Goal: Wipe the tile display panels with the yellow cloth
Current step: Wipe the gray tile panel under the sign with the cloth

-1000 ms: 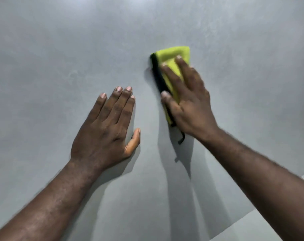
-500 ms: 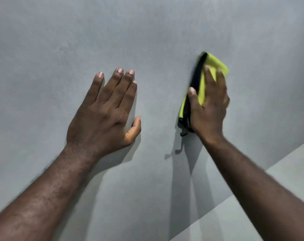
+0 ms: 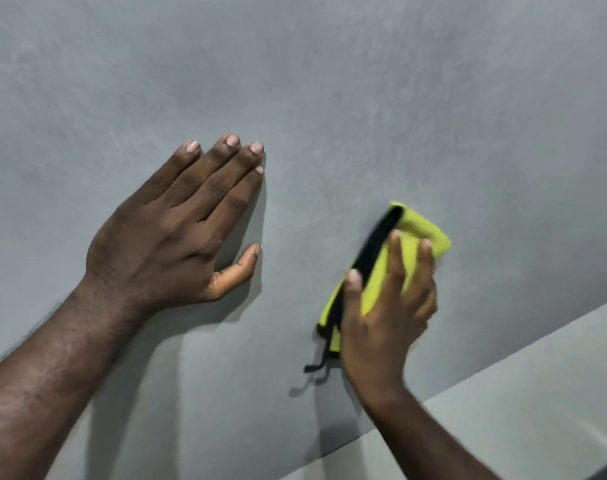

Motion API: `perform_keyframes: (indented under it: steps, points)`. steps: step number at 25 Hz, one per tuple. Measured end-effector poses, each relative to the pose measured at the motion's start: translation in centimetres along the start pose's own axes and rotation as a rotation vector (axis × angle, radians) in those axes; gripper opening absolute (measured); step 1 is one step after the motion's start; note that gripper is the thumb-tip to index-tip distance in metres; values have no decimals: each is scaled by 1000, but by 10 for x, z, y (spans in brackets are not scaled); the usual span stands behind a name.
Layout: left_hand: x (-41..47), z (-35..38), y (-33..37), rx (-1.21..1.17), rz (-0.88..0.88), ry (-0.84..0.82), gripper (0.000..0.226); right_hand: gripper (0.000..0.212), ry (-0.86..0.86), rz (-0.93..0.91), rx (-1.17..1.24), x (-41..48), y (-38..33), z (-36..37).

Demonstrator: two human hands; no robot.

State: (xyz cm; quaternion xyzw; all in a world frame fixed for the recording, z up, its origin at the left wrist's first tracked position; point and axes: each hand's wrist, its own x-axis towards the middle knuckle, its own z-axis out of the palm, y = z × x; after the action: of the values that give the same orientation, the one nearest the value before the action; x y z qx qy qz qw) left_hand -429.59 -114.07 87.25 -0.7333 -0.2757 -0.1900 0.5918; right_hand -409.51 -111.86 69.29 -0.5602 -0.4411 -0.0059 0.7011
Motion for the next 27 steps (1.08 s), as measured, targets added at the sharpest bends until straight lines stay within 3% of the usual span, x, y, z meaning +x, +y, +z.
perform_keyframes:
  steps: [2, 3, 6, 8, 9, 12, 13, 17, 18, 21, 22, 23, 26, 27]
  points:
    - [0, 0, 3, -11, 11, -28, 77, 63, -118, -244, 32, 8, -5, -2]
    - [-1, -1, 5, -13, 5, -40, 77, 62, -94, -284, 36, 28, -2, -4]
    - [-3, -2, 8, -9, -11, -55, 77, 63, 61, -36, 84, 54, 32, -9]
    - [-2, -1, 10, -4, -18, -58, 76, 65, 22, 124, 69, 20, 41, -12]
    - [-1, -1, 11, 0, -22, -66, 76, 65, -46, 58, 22, 1, 39, -12]
    - [-1, -4, 14, -8, -37, -94, 75, 64, -238, -486, -54, 8, 33, -13]
    - [-2, -6, 13, -23, -42, -112, 75, 64, -229, -510, -53, 28, 33, -13]
    - [-17, -15, 14, -29, -66, -163, 74, 64, -103, -46, 84, 47, 38, -18]
    - [-24, -18, 12, -9, -70, -160, 74, 66, -137, -114, 26, 30, 31, -17]
    - [-42, -28, -4, 43, -85, -146, 77, 66, -320, -745, -78, 14, -5, -5]
    - [-47, -32, -12, 55, -107, -138, 77, 64, -306, -848, -89, 33, -23, -2]
    - [-52, -36, -21, 65, -145, -123, 77, 63, -250, -813, -63, 55, -38, 1]
    - [-78, -53, -50, 56, -270, -98, 77, 63, -45, -278, 125, 78, -72, 9]
    - [-88, -58, -57, 54, -289, -102, 78, 64, -38, -250, 97, 64, -84, 11]
